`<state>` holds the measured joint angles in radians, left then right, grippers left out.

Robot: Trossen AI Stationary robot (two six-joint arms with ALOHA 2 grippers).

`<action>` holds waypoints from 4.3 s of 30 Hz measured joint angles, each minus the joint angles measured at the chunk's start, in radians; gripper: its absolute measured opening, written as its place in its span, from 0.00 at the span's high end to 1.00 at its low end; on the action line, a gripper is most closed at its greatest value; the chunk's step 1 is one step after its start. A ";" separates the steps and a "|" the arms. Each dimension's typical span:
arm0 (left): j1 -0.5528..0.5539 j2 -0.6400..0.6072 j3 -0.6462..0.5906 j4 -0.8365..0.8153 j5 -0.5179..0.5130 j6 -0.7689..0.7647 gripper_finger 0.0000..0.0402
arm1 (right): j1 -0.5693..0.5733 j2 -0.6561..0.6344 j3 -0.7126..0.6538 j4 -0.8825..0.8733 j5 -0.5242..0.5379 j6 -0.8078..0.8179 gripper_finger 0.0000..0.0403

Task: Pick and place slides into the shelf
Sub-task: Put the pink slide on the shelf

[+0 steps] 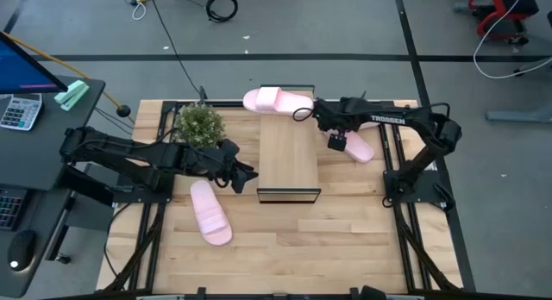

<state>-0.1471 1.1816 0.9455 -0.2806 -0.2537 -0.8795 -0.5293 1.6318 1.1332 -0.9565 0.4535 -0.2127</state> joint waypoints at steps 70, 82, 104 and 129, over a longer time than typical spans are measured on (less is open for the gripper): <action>0.039 0.000 0.000 0.573 -0.023 0.345 0.57 | 0.174 -0.547 0.627 0.122 -0.464 0.444 0.83; 0.169 0.000 0.000 0.892 0.127 0.432 0.52 | 0.302 -0.467 0.758 0.323 -0.648 0.457 0.83; 0.236 0.000 -0.001 1.076 0.244 0.629 0.39 | 0.389 -0.318 0.758 0.553 -0.746 0.456 0.83; 0.235 0.000 -0.001 1.125 0.330 0.638 0.89 | 0.387 -0.262 0.757 0.622 -0.733 0.483 0.74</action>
<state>0.0879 1.1820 0.9443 0.8439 0.0767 -0.2414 -0.1420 1.3697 1.8904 -0.3345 -0.2790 0.2707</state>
